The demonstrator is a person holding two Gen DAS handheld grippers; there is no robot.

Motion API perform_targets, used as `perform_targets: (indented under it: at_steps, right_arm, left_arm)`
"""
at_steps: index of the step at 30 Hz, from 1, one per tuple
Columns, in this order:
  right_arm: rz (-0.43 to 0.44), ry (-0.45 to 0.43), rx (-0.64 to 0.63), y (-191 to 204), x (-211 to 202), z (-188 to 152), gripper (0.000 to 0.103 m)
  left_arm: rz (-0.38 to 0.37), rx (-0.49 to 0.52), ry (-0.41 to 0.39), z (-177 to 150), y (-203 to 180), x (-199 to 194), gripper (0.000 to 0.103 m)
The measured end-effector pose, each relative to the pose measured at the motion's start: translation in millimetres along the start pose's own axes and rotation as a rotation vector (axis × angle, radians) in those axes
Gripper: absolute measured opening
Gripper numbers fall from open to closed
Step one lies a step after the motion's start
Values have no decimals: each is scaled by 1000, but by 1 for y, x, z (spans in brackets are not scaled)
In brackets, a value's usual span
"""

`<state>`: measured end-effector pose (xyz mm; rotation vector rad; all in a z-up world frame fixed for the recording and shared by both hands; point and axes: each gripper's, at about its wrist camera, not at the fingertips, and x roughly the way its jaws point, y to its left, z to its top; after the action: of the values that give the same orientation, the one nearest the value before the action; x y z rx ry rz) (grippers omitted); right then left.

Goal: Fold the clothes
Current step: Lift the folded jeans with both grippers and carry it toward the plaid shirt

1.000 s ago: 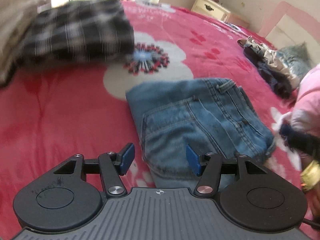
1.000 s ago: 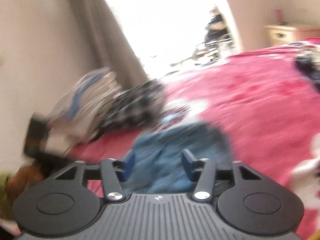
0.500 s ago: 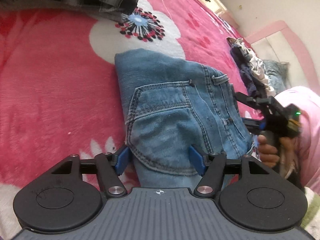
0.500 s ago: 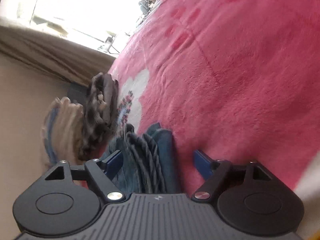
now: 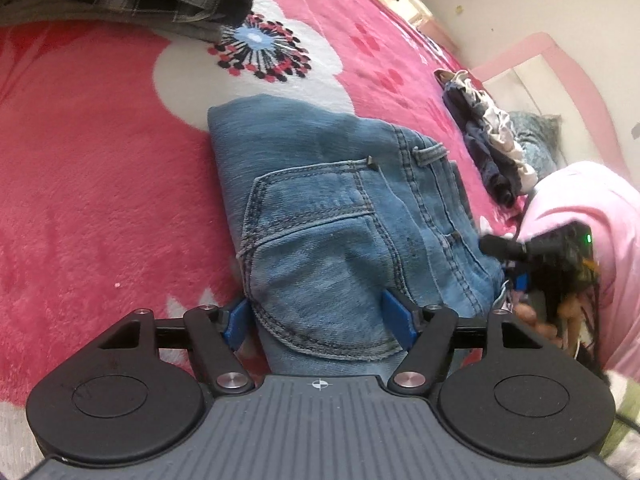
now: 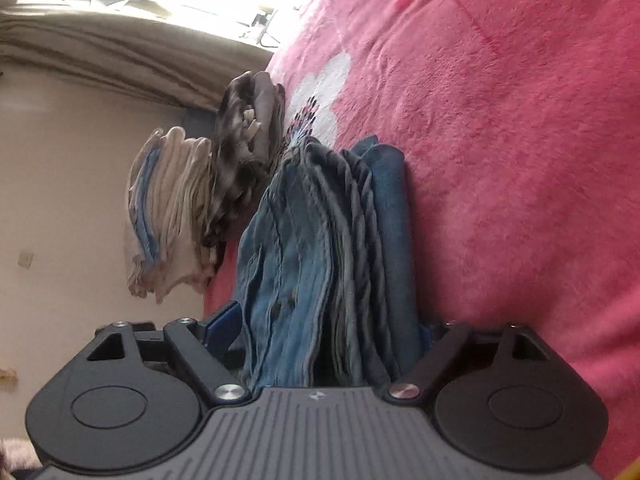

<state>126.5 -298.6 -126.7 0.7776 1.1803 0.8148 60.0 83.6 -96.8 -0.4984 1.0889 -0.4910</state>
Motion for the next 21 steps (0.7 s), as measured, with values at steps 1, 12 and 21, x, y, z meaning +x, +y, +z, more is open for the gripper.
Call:
perform_targets:
  at_steps: [1, 12, 21]
  right_arm:
    - [-13, 1, -18, 4, 3, 0, 87]
    - [-152, -45, -106, 32, 6, -20, 49]
    - [-299, -148, -264, 91, -8, -50, 43]
  left_arm:
    - [8, 11, -3, -1, -2, 0, 68]
    - [122, 153, -20, -6, -32, -2, 66]
    - [133, 191, -87, -8, -60, -23, 56]
